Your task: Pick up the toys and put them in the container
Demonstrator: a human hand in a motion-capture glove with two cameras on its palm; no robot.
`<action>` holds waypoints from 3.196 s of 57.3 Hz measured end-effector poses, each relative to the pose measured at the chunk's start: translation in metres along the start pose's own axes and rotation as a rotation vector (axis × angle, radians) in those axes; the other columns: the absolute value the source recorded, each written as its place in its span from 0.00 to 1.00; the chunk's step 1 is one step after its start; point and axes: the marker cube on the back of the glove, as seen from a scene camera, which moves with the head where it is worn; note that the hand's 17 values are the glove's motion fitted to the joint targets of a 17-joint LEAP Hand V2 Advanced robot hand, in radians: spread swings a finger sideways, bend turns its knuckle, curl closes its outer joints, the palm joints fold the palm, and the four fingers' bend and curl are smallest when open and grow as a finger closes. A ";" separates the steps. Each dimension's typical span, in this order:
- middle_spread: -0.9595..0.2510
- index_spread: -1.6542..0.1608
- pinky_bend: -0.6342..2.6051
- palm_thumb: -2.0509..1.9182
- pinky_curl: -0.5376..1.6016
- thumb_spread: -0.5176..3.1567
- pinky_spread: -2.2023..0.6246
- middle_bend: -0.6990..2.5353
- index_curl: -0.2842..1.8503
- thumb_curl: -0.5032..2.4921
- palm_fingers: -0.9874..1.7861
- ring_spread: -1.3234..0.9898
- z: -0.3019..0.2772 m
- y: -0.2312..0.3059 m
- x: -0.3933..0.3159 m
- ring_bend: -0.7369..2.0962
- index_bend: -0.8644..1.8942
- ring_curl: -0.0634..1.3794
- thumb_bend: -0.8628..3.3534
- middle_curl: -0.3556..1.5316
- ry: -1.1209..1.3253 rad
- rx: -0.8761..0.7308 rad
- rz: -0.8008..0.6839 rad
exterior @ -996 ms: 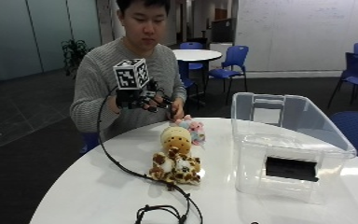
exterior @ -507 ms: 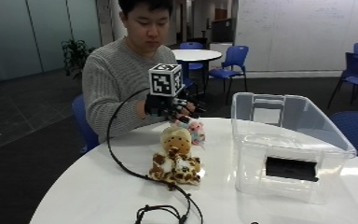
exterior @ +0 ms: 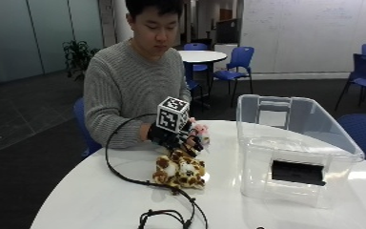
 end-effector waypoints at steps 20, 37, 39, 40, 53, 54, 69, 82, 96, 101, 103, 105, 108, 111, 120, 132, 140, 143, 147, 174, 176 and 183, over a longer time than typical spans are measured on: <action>0.58 0.68 0.52 0.63 0.44 0.50 0.68 0.33 0.29 0.32 0.65 0.43 -0.011 -0.005 0.005 0.52 0.36 0.31 0.24 0.36 -0.083 0.294 0.002; 0.55 0.68 0.51 0.65 0.45 0.42 0.64 0.37 0.36 0.38 0.67 0.36 -0.173 0.005 0.004 0.52 0.42 0.36 0.23 0.42 -0.079 0.492 -0.091; 0.55 0.68 0.51 0.65 0.45 0.42 0.64 0.37 0.37 0.39 0.67 0.35 -0.190 0.003 0.004 0.52 0.43 0.37 0.23 0.42 -0.059 0.523 -0.105; 0.55 0.68 0.51 0.65 0.45 0.41 0.64 0.37 0.38 0.39 0.67 0.35 -0.198 0.000 0.004 0.52 0.43 0.37 0.23 0.43 -0.053 0.536 -0.113; 0.55 0.68 0.52 0.65 0.46 0.39 0.64 0.37 0.42 0.42 0.65 0.33 -0.247 -0.087 -0.026 0.51 0.42 0.40 0.22 0.46 -0.118 0.594 -0.225; 0.55 0.67 0.53 0.65 0.46 0.39 0.64 0.37 0.42 0.43 0.65 0.33 -0.249 -0.102 -0.026 0.51 0.42 0.40 0.22 0.46 -0.080 0.605 -0.229; 0.55 0.65 0.54 0.64 0.46 0.42 0.66 0.34 0.45 0.45 0.58 0.35 -0.230 -0.240 -0.064 0.52 0.37 0.43 0.21 0.48 -0.151 0.468 -0.052; 0.54 0.65 0.55 0.60 0.46 0.46 0.70 0.34 0.46 0.44 0.44 0.39 -0.206 -0.249 -0.058 0.48 0.38 0.43 0.20 0.49 -0.134 0.315 -0.032; 0.62 0.68 0.50 0.52 0.42 0.49 0.78 0.26 0.40 0.35 0.30 0.49 -0.196 -0.226 -0.059 0.35 0.37 0.33 0.19 0.43 -0.152 0.293 -0.095; 0.64 0.68 0.49 0.51 0.41 0.49 0.79 0.26 0.39 0.33 0.30 0.51 -0.195 -0.211 -0.067 0.34 0.36 0.33 0.20 0.41 -0.156 0.299 -0.142; 0.64 0.69 0.48 0.51 0.41 0.50 0.79 0.26 0.38 0.33 0.31 0.51 -0.195 -0.205 -0.070 0.34 0.37 0.32 0.20 0.41 -0.163 0.303 -0.159; 0.64 0.69 0.48 0.51 0.41 0.50 0.80 0.26 0.37 0.32 0.31 0.52 -0.194 -0.197 -0.073 0.33 0.37 0.32 0.20 0.40 -0.169 0.307 -0.172; 0.65 0.69 0.48 0.51 0.40 0.50 0.80 0.26 0.37 0.32 0.31 0.52 -0.193 -0.182 -0.077 0.33 0.37 0.32 0.20 0.39 -0.178 0.309 -0.196; 0.65 0.69 0.47 0.51 0.40 0.50 0.80 0.26 0.36 0.31 0.31 0.53 -0.191 -0.162 -0.080 0.32 0.37 0.31 0.20 0.39 -0.178 0.308 -0.234; 0.66 0.69 0.46 0.52 0.40 0.50 0.80 0.26 0.35 0.30 0.31 0.54 -0.169 -0.072 -0.096 0.32 0.38 0.30 0.20 0.37 -0.198 0.286 -0.351; 0.67 0.69 0.45 0.52 0.40 0.51 0.80 0.26 0.34 0.29 0.33 0.54 -0.128 0.010 -0.114 0.32 0.38 0.29 0.20 0.35 -0.185 0.292 -0.403; 0.67 0.69 0.45 0.53 0.40 0.51 0.80 0.26 0.34 0.29 0.33 0.54 -0.108 0.008 -0.117 0.32 0.38 0.28 0.20 0.35 -0.147 0.269 -0.380; 0.67 0.69 0.45 0.53 0.40 0.51 0.80 0.26 0.34 0.29 0.33 0.54 -0.091 0.001 -0.120 0.32 0.38 0.27 0.20 0.34 -0.115 0.247 -0.356; 0.67 0.69 0.45 0.53 0.40 0.51 0.80 0.26 0.34 0.28 0.33 0.54 -0.062 -0.011 -0.121 0.32 0.38 0.27 0.20 0.34 -0.059 0.189 -0.301; 0.65 0.66 0.49 0.55 0.41 0.50 0.80 0.27 0.36 0.29 0.40 0.55 0.020 -0.023 -0.132 0.34 0.46 0.24 0.21 0.30 0.075 0.063 -0.315; 0.64 0.65 0.48 0.55 0.41 0.50 0.80 0.28 0.36 0.29 0.43 0.54 0.019 -0.024 -0.131 0.34 0.46 0.24 0.21 0.31 0.047 0.149 -0.309; 0.59 0.66 0.46 0.63 0.39 0.49 0.71 0.35 0.37 0.33 0.66 0.46 0.020 -0.025 -0.136 0.43 0.46 0.28 0.24 0.35 -0.008 0.290 -0.316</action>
